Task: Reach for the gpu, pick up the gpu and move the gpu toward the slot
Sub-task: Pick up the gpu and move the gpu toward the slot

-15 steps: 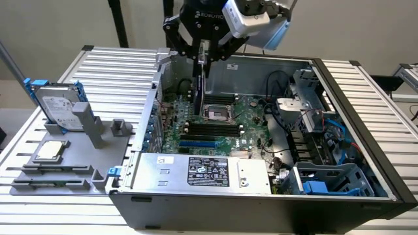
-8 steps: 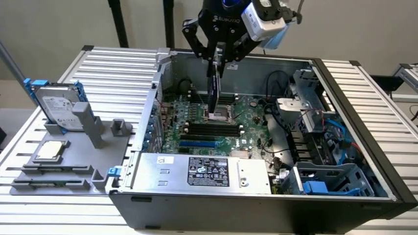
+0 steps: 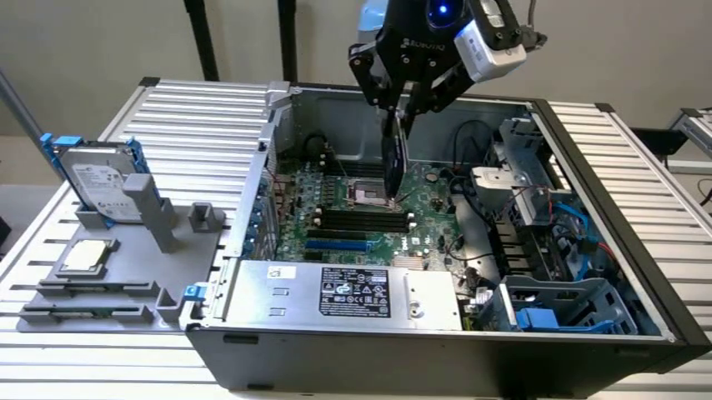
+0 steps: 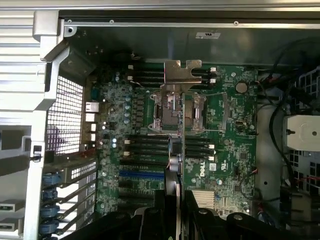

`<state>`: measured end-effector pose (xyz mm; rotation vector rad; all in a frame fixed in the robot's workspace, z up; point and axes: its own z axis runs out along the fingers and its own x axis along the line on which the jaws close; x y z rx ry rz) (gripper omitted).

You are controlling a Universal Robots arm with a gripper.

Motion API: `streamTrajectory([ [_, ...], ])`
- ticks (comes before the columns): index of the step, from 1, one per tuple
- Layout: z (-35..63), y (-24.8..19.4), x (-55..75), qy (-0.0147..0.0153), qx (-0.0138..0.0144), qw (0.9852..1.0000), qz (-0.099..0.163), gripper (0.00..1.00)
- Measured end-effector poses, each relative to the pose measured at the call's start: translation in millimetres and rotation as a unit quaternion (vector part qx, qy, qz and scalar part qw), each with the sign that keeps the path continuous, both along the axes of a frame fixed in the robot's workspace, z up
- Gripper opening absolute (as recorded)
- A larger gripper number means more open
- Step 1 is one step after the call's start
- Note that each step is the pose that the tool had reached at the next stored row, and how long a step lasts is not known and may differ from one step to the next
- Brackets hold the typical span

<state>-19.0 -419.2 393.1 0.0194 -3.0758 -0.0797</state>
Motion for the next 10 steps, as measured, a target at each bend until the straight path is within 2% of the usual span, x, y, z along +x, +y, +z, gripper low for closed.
streamTrajectory([
  [2, -0.9, 0.1, 9.3, 0.0006, -0.0001, 1.0, 0.0, 0.26],
  [4, -1.1, 0.1, 16.7, 0.0025, -0.0002, 1.0, 0.0, 0.26],
  [10, -1.2, 0.1, 17.3, 0.0031, -0.0001, 1.0, 0.0, 0.26],
])
